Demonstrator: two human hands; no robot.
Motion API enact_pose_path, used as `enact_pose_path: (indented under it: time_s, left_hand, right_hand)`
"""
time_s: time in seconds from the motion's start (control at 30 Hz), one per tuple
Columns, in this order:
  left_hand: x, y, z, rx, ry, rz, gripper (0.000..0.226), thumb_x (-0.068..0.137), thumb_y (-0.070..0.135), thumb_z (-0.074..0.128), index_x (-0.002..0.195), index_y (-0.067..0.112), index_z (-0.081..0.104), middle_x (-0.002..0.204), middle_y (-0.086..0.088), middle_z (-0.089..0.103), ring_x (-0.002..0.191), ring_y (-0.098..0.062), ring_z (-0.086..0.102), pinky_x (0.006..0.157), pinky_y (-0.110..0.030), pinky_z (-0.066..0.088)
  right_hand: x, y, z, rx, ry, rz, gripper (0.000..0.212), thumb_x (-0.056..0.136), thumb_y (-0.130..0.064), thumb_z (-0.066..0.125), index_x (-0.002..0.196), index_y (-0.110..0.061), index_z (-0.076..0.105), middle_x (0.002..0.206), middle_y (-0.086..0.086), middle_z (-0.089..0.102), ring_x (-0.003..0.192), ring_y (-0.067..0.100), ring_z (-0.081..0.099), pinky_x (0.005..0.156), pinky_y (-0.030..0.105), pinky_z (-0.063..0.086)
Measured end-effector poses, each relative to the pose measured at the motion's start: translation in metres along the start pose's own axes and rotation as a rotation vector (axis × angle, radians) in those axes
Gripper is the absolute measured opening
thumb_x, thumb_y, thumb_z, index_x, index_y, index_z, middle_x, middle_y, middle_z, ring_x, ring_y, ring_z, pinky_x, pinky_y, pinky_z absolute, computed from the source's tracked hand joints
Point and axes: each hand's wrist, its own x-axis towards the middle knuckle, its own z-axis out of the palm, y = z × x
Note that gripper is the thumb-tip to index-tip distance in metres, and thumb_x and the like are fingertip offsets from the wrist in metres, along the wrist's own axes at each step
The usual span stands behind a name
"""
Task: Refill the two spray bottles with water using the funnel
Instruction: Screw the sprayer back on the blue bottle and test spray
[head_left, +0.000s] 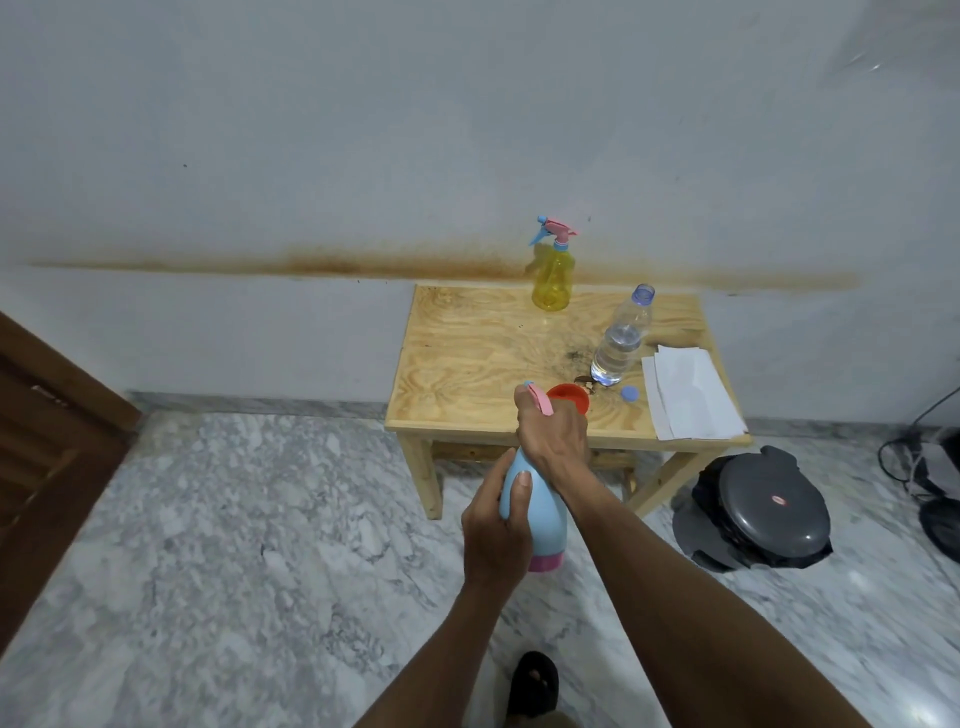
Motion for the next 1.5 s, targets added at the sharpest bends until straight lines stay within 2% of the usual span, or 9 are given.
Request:
enact_pose_path:
  time_s: [0.27, 0.43, 0.6, 0.77, 0.93, 1.1, 1.3, 1.37, 1.5]
  left_hand:
    - [0.036, 0.015, 0.018, -0.082, -0.267, -0.047, 0.043, 0.089, 0.058, 0.06, 0.13, 0.056, 0.051, 0.129, 0.016, 0.064, 0.112, -0.005, 0.065, 0.089, -0.043, 0.06]
    - [0.073, 0.033, 0.013, -0.022, -0.378, 0.023, 0.059, 0.091, 0.05, 0.067, 0.145, 0.039, 0.045, 0.133, 0.016, 0.062, 0.116, -0.002, 0.063, 0.092, -0.04, 0.058]
    - [0.125, 0.044, 0.015, 0.0, -0.314, 0.13, 0.051, 0.091, 0.032, 0.072, 0.137, 0.038, 0.051, 0.128, 0.016, 0.064, 0.114, -0.002, 0.063, 0.083, -0.03, 0.06]
    - [0.203, 0.027, 0.027, 0.047, -0.161, 0.156, 0.063, 0.085, 0.049, 0.07, 0.14, 0.029, 0.048, 0.129, 0.012, 0.062, 0.116, -0.004, 0.061, 0.086, -0.038, 0.059]
    - [0.291, 0.015, 0.039, 0.125, -0.073, 0.19, 0.074, 0.082, 0.055, 0.071, 0.141, 0.018, 0.048, 0.131, 0.002, 0.062, 0.115, -0.012, 0.062, 0.087, -0.041, 0.058]
    - [0.368, -0.003, 0.054, 0.102, -0.009, 0.113, 0.068, 0.079, 0.032, 0.083, 0.135, 0.011, 0.053, 0.128, -0.004, 0.063, 0.116, -0.021, 0.061, 0.088, -0.039, 0.058]
    - [0.443, -0.03, 0.066, 0.113, -0.017, 0.013, 0.071, 0.073, 0.05, 0.075, 0.132, 0.014, 0.057, 0.126, -0.003, 0.063, 0.116, -0.023, 0.061, 0.092, -0.049, 0.053]
    - [0.465, -0.037, 0.069, 0.139, -0.08, -0.028, 0.066, 0.075, 0.044, 0.077, 0.131, 0.016, 0.058, 0.126, -0.004, 0.064, 0.116, -0.025, 0.062, 0.094, -0.048, 0.053]
    - [0.493, -0.065, 0.078, 0.13, -0.114, -0.094, 0.073, 0.07, 0.058, 0.074, 0.128, 0.015, 0.061, 0.121, -0.001, 0.067, 0.111, -0.021, 0.065, 0.089, -0.047, 0.055]
  right_hand:
    - [0.038, -0.006, -0.024, 0.114, 0.003, -0.113, 0.052, 0.091, -0.053, 0.049, 0.069, -0.01, 0.068, 0.072, 0.004, 0.071, 0.076, 0.024, 0.065, 0.074, 0.04, 0.05]
    - [0.062, -0.026, -0.027, 0.138, -0.021, -0.266, 0.05, 0.093, -0.055, 0.05, 0.069, -0.013, 0.064, 0.071, 0.003, 0.069, 0.074, 0.022, 0.064, 0.07, 0.036, 0.048]
    - [0.092, -0.055, -0.02, 0.205, -0.108, -0.394, 0.047, 0.098, -0.049, 0.053, 0.081, -0.007, 0.066, 0.08, 0.012, 0.07, 0.073, 0.022, 0.062, 0.06, 0.025, 0.041]
    - [0.143, -0.086, 0.007, 0.24, -0.122, -0.443, 0.019, 0.087, -0.045, 0.07, 0.08, -0.028, 0.071, 0.079, -0.006, 0.066, 0.082, 0.014, 0.064, 0.071, 0.031, 0.049]
    - [0.208, -0.111, 0.038, 0.159, -0.106, -0.402, 0.027, 0.076, -0.04, 0.081, 0.069, -0.023, 0.062, 0.073, -0.006, 0.058, 0.072, 0.01, 0.057, 0.062, 0.022, 0.041]
    - [0.274, -0.136, 0.068, 0.109, 0.0, -0.477, 0.028, 0.069, -0.032, 0.089, 0.08, -0.017, 0.069, 0.071, -0.012, 0.063, 0.063, 0.0, 0.054, 0.057, 0.011, 0.039]
    - [0.335, -0.149, 0.105, 0.114, -0.058, -0.393, 0.018, 0.071, -0.019, 0.085, 0.086, -0.016, 0.075, 0.077, -0.001, 0.071, 0.07, 0.007, 0.06, 0.066, 0.029, 0.048]
    - [0.356, -0.15, 0.118, 0.093, -0.046, -0.385, 0.023, 0.071, -0.021, 0.086, 0.092, -0.017, 0.077, 0.084, 0.0, 0.071, 0.078, 0.013, 0.064, 0.071, 0.03, 0.05]
    - [0.39, -0.145, 0.141, 0.073, -0.061, -0.331, 0.026, 0.072, -0.02, 0.086, 0.096, -0.016, 0.077, 0.089, 0.0, 0.073, 0.082, 0.017, 0.066, 0.075, 0.03, 0.051]
